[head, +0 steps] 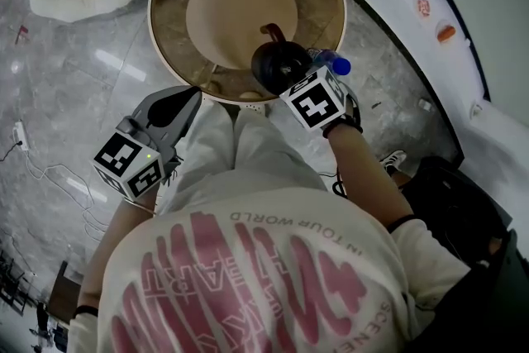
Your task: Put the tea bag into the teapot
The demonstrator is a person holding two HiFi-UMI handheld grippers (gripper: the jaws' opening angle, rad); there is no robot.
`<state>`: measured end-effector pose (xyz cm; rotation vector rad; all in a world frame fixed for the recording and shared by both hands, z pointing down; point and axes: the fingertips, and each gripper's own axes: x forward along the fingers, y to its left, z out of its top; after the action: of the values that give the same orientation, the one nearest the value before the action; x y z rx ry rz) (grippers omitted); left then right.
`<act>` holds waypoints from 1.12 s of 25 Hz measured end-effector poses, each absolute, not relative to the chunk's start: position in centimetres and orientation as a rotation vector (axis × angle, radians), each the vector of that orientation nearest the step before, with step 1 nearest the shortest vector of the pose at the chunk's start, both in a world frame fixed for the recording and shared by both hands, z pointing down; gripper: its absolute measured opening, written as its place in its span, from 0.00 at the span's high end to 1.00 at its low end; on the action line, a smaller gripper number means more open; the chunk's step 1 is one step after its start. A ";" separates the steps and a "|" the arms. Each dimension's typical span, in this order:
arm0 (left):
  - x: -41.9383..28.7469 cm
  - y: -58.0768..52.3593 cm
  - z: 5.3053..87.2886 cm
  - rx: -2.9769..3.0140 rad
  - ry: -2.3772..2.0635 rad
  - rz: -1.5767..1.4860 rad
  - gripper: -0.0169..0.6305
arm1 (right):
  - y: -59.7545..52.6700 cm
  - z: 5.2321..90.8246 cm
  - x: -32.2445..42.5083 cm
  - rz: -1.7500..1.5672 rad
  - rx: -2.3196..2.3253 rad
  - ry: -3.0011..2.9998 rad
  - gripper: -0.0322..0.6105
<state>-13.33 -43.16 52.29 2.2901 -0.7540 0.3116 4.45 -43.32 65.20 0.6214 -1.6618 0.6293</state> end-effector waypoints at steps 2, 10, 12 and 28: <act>-13.8 -43.1 52.7 2.287 -0.760 0.298 0.95 | -43.3 65.7 4.4 0.630 0.608 -1.632 0.93; -14.5 -43.0 52.9 2.268 -0.788 0.278 0.95 | -43.5 66.9 3.4 0.570 0.535 -1.603 0.93; -14.7 -43.1 53.0 2.264 -0.793 0.277 0.95 | -43.7 67.0 3.4 0.538 0.531 -1.602 0.93; -14.8 -43.3 53.2 2.254 -0.789 0.281 0.95 | -43.8 66.9 3.0 0.496 0.552 -1.623 0.94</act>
<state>-14.76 -43.31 53.19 2.2541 -0.7894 0.2807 3.03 -43.84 66.92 0.5518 -1.6234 0.4956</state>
